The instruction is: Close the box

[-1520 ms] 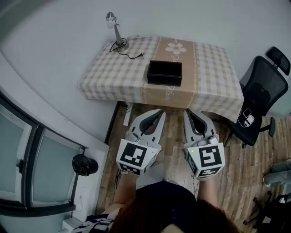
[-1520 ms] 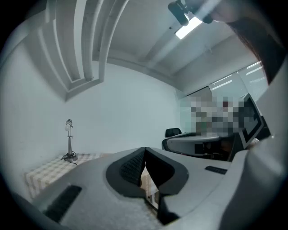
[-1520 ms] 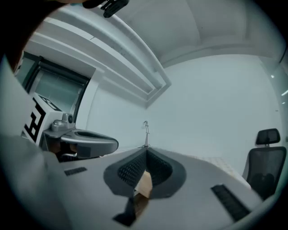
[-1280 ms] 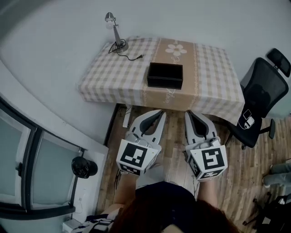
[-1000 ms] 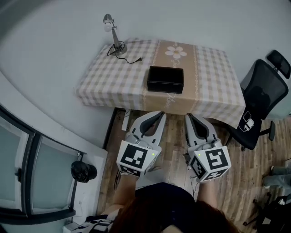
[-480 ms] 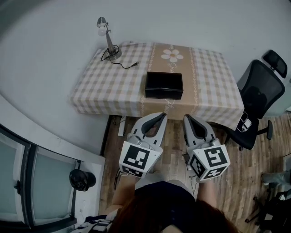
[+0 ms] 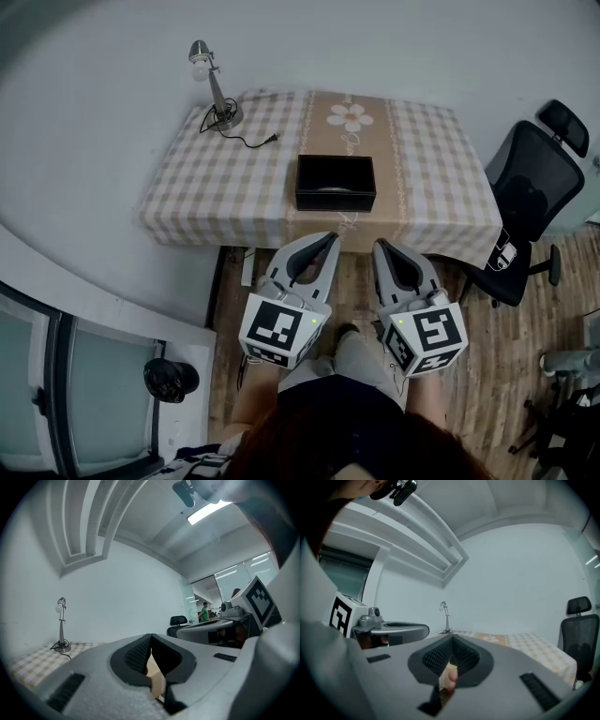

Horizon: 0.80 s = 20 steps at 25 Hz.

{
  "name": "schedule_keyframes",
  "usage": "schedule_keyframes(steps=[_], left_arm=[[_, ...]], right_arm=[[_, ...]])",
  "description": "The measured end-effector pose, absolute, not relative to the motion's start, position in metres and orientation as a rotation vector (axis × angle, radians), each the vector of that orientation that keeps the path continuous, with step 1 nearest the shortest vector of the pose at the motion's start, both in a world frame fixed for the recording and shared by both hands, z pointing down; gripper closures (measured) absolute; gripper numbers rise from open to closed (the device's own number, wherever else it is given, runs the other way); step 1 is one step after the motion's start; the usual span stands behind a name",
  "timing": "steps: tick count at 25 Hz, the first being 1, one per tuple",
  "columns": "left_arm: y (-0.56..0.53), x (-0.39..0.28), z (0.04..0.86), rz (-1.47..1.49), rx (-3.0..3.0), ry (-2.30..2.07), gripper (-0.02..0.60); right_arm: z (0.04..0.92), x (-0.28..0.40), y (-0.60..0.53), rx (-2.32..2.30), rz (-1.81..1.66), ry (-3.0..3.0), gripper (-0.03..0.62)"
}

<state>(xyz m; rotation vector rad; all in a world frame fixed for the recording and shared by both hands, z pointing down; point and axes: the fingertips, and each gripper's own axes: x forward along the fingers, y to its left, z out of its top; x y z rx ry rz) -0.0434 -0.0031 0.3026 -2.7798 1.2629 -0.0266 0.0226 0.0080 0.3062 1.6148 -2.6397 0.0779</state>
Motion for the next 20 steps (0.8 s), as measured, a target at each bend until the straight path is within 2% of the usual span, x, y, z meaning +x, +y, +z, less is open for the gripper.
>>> schedule_keyframes(steps=[20], left_arm=[[-0.060,-0.041,0.304,-0.048,-2.776,1.288,0.555]], right_arm=[[0.303,0.042,-0.050,1.664,0.118,-2.668,0.577]])
